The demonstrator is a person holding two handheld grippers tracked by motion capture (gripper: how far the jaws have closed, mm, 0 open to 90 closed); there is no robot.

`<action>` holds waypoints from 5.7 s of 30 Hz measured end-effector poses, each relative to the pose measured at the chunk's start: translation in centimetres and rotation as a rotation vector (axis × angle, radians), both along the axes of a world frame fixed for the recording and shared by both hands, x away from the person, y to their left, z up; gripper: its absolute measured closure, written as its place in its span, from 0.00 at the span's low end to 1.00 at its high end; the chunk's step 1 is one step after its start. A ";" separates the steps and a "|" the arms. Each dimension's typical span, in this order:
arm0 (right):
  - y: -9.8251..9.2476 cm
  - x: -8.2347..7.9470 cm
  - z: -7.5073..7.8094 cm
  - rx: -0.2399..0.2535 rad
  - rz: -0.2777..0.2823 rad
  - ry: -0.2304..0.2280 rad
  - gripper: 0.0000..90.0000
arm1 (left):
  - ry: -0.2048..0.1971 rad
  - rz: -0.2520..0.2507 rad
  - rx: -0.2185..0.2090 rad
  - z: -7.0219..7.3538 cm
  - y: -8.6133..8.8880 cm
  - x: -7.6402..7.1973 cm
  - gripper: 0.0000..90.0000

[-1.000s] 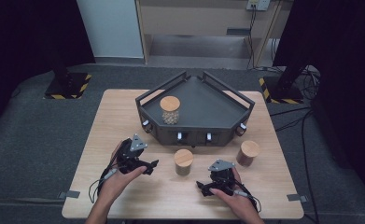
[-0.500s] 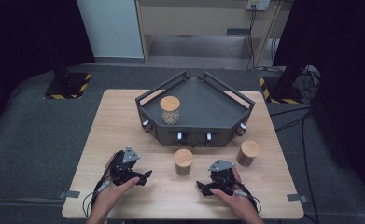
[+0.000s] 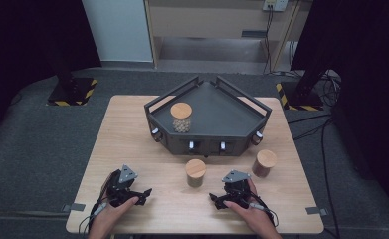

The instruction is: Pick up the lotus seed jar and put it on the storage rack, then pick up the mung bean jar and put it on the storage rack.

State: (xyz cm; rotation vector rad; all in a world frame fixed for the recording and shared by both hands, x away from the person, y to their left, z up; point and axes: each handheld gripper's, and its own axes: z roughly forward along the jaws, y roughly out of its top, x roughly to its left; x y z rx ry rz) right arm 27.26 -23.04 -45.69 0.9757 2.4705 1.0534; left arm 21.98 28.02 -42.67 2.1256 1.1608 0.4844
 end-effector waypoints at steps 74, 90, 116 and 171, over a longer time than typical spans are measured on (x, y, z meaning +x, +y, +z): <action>4.1 2.6 4.8 -0.011 0.044 0.019 0.07 | -0.004 0.105 -0.012 -2.8 2.1 0.2 0.00; 5.1 3.0 4.7 -0.011 0.046 0.022 0.07 | -0.004 0.106 -0.012 -2.8 2.1 0.1 0.00; 7.7 3.5 3.7 0.016 0.054 0.020 0.19 | -0.004 0.106 -0.012 -2.8 2.1 0.1 0.00; 4.0 1.1 9.1 0.013 0.026 -0.058 0.28 | -0.004 0.106 -0.012 -2.8 2.1 0.1 0.00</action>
